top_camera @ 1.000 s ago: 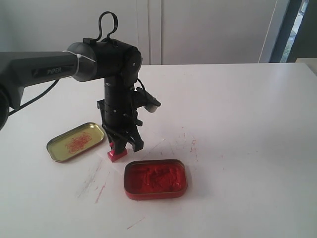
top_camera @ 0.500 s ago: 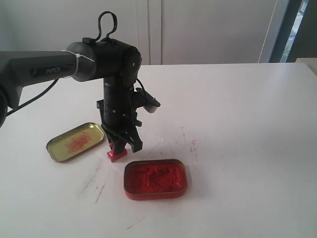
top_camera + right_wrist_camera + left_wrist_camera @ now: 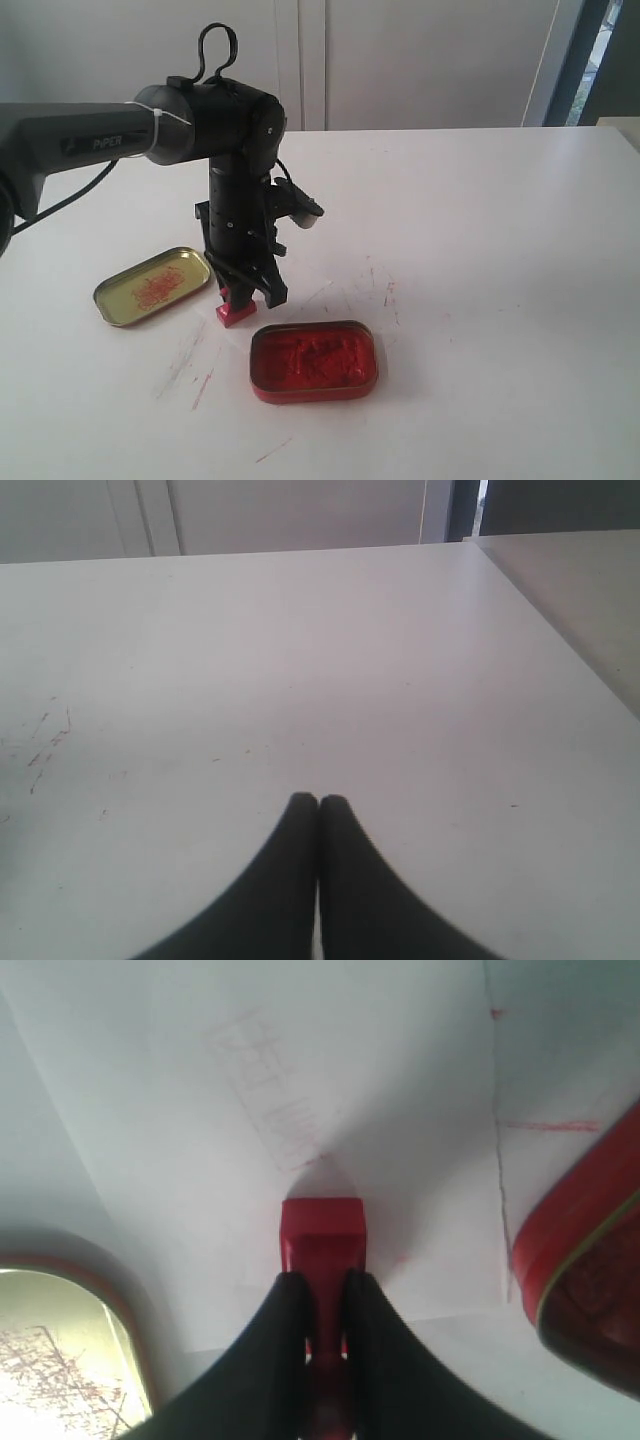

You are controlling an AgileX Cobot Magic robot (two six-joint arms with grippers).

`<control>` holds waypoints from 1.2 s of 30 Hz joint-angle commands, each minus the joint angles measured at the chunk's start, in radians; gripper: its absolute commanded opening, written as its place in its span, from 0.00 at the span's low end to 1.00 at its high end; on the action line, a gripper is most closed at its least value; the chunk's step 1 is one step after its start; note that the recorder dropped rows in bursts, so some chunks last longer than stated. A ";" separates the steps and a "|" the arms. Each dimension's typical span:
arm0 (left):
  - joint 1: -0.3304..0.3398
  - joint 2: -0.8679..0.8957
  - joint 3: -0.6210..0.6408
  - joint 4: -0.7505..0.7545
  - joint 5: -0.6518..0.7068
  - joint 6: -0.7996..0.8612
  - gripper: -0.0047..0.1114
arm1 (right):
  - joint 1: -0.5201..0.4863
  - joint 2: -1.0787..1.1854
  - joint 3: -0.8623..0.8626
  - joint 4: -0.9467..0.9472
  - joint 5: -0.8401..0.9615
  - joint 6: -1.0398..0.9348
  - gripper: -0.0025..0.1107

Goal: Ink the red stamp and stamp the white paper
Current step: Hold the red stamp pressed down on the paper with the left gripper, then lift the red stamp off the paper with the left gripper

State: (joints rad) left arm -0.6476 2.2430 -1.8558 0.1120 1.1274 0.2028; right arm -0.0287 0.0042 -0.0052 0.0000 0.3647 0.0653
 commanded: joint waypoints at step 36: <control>-0.002 -0.112 0.028 0.016 0.094 0.003 0.04 | -0.001 -0.004 0.005 0.000 -0.013 0.000 0.02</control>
State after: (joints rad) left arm -0.6476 2.1493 -1.8359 0.1281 1.1274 0.2028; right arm -0.0287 0.0042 -0.0052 0.0000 0.3647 0.0653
